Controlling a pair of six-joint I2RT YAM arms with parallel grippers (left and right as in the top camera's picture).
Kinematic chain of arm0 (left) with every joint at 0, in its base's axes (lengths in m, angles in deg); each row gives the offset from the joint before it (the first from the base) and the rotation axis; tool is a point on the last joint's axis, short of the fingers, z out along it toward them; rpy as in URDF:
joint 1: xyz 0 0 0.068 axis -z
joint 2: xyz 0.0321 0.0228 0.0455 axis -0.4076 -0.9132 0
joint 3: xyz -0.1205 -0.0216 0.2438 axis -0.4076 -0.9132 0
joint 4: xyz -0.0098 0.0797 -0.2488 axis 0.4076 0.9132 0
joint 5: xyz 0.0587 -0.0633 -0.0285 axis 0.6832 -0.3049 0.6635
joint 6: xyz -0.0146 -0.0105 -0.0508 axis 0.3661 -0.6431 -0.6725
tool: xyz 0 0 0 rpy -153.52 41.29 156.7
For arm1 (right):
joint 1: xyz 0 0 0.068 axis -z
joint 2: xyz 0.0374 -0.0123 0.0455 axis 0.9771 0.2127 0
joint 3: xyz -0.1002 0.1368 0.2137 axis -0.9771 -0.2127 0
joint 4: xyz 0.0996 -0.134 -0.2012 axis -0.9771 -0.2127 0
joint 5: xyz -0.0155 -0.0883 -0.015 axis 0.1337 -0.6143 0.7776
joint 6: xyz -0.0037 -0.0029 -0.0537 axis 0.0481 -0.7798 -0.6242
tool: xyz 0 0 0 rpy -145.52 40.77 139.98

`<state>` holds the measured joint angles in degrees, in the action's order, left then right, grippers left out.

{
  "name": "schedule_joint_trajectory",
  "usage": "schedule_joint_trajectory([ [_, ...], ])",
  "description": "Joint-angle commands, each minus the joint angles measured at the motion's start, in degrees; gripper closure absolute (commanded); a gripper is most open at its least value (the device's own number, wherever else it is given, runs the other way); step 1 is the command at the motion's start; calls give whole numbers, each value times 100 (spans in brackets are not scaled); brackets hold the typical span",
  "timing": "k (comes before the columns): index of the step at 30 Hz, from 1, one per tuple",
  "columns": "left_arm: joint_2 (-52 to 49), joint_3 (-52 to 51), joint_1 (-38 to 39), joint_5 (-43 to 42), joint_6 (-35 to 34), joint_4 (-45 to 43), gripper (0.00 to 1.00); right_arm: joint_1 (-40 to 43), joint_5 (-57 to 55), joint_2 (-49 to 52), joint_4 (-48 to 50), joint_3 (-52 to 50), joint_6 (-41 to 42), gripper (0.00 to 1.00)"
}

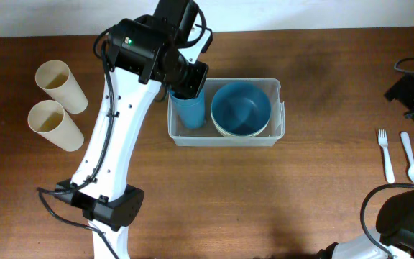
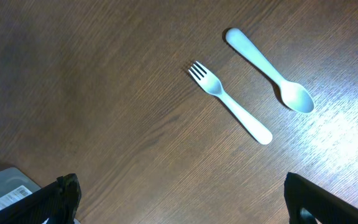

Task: Pack container
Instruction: 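Lower the second blue cup into the first blue cup and release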

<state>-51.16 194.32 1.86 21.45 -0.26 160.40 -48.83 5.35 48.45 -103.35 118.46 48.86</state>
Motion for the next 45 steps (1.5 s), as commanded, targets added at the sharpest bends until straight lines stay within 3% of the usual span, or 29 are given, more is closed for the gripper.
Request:
schedule_joint_trajectory([
  [1, 179, -103, -7, -404, 48, 109, 59, 2, -9, 15, -2, -26, 61, 1],
  [4, 179, -114, -2, -754, 50, 111, 59, 2, -9, 15, -2, -26, 61, 1],
  [5, 181, -114, -2, -754, 50, 109, 64, 2, -9, 15, -2, -26, 61, 1],
  [7, 181, -114, -2, -754, 50, 109, 96, 2, -9, 15, -2, -26, 61, 1],
  [8, 181, -116, -2, -752, 48, 109, 98, 2, -9, 15, -2, -26, 61, 1],
  [12, 181, -205, -2, -645, 50, 111, 98, 2, -9, 15, -2, -26, 61, 1],
  [20, 186, -1272, -48, 378, 0, 109, 98, 2, -9, 15, -2, -26, 61, 1],
  [23, 186, -1672, -214, 780, -411, 109, 98, 2, -9, 15, -2, -26, 61, 1],
  [38, 173, -2129, -505, 433, -466, 81, 98, 2, -9, 15, -2, -26, 61, 1],
  [45, 170, -2892, -452, -129, -487, -570, 98, 2, -9, 15, -2, -26, 61, 1],
])
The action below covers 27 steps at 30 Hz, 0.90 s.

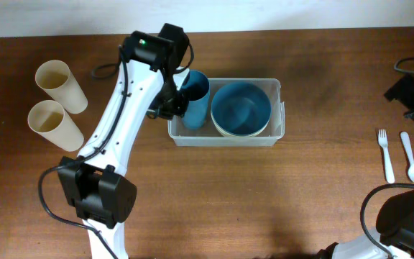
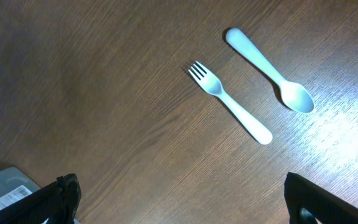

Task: Pack container
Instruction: 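Lower the second blue cup into the first blue cup and release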

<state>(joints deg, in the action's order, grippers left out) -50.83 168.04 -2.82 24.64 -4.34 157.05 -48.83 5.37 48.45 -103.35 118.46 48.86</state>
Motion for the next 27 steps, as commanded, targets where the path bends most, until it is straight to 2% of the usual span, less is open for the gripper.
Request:
schedule_joint_trajectory([
  [1, 138, -326, 15, -501, -79, -326, 98, 2, -9, 15, -2, -26, 61, 1],
  [27, 136, -428, 13, -533, -81, -1178, 98, 2, -11, 15, -2, -26, 61, 1],
])
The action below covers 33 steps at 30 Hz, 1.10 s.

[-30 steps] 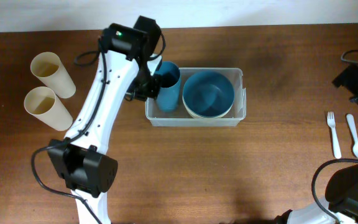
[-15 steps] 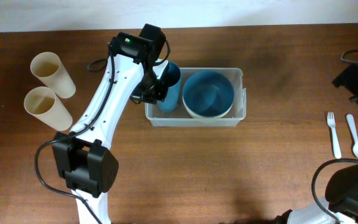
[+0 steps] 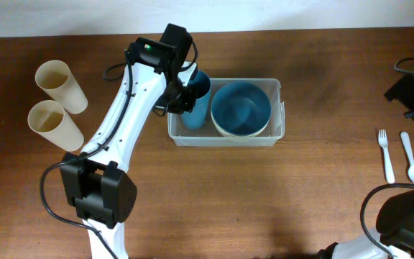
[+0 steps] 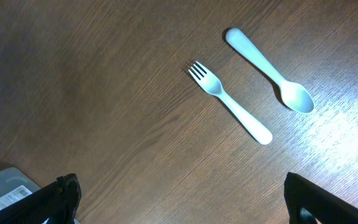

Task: Pack container
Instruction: 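Lower the second blue cup into the first blue cup and release, then move the left gripper back left over the cream cups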

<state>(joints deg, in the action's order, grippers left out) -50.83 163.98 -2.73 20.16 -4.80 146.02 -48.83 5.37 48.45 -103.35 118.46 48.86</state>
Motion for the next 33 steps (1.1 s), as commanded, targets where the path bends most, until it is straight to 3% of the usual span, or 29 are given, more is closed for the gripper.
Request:
schedule_joint_trajectory([
  [1, 136, -22, 4, -85, -35, -96, 99, 2, -11, 15, -2, -26, 61, 1],
  [15, 136, -22, 4, -85, -35, -348, 98, 2, -11, 15, -2, -26, 61, 1],
  [33, 140, -20, -348, 262, -35, 251, 96, 2, -11, 15, -2, -26, 61, 1],
])
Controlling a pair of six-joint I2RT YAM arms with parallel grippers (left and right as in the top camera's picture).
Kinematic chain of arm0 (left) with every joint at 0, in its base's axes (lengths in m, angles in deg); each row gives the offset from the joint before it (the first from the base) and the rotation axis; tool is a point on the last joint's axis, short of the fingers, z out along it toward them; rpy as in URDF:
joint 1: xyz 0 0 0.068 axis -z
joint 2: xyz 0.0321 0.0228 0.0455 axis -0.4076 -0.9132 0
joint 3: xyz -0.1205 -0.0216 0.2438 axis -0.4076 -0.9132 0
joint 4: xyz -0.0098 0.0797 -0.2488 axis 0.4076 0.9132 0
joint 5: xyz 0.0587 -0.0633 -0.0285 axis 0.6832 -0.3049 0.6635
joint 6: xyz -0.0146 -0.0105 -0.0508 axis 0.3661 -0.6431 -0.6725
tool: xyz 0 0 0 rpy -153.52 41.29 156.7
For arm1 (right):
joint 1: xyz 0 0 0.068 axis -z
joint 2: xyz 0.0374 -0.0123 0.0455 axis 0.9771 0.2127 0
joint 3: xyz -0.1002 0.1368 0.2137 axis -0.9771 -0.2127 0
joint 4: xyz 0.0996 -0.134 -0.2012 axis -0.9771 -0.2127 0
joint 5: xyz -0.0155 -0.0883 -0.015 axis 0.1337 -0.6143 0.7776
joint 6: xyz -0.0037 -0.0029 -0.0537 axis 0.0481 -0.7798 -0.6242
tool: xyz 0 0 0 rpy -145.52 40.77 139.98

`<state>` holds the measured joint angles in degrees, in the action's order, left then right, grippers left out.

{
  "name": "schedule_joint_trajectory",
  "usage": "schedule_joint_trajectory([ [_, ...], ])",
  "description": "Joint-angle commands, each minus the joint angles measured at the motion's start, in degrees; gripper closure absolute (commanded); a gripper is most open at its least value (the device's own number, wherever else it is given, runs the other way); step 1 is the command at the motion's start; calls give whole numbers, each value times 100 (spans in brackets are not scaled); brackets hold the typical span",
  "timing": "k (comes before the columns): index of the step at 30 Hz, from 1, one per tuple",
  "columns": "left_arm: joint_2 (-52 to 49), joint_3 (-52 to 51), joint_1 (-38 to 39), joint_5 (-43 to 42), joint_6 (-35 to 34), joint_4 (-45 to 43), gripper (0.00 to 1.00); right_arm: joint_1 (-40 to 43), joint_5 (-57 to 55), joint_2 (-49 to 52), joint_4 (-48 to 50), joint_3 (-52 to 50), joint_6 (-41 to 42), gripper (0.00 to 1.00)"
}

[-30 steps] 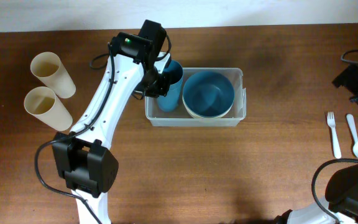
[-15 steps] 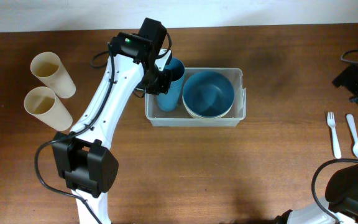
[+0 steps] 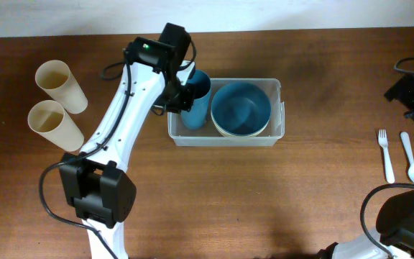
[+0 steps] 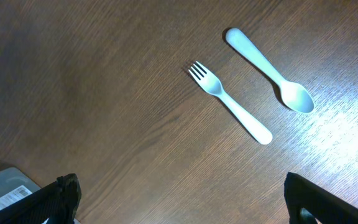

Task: Pack container
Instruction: 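Move the left gripper back left over the cream cups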

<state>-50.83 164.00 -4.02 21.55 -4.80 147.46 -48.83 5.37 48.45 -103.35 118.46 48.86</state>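
Observation:
A clear plastic container (image 3: 277,108) holds a blue bowl (image 3: 241,108) on its right and a blue cup (image 3: 196,104) on its left. The cup leans toward the back left corner. My left gripper (image 3: 180,97) is pressed against the cup's left side, and its fingers are too dark to tell whether they hold the cup. Two beige cups (image 3: 52,78) (image 3: 49,120) lie at the far left. A white fork (image 4: 229,102) and a white spoon (image 4: 269,70) lie on the table below my right gripper (image 4: 182,208). That gripper is open wide with nothing between its fingers.
The fork (image 3: 385,155) and spoon (image 3: 410,156) lie near the right table edge, far from the container. The right arm (image 3: 412,90) sits at the right edge. A pale labelled object (image 4: 5,190) shows at the lower left of the right wrist view.
At first my left gripper was directly over the blue cup, which stood in the container's left end. Then it was beside the container's left wall and the cup leaned back-left. After that it was against the cup's side, where it stays. The right arm never moved.

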Motion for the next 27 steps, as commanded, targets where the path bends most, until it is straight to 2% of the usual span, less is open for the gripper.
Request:
schedule_joint_trajectory([
  [1, 140, -22, -275, 122, -35, 149, 96, 2, -11, 15, -2, -26, 61, 1],
  [11, 140, -22, -1117, 125, -35, -125, 96, 2, -11, 15, -2, -26, 61, 1],
  [14, 142, -11, -1419, 127, -35, -136, 91, 2, -11, 15, -2, -26, 61, 1],
  [18, 155, 238, -1996, 125, -57, 243, 91, 2, -11, 15, -2, -26, 61, 1],
  [23, 289, 1045, -2691, 149, -50, 1075, 90, 2, -11, 15, -2, -26, 61, 1],
  [27, 610, 1506, -3062, 483, -7, 1403, 90, 2, -11, 15, -2, -26, 61, 1],
])
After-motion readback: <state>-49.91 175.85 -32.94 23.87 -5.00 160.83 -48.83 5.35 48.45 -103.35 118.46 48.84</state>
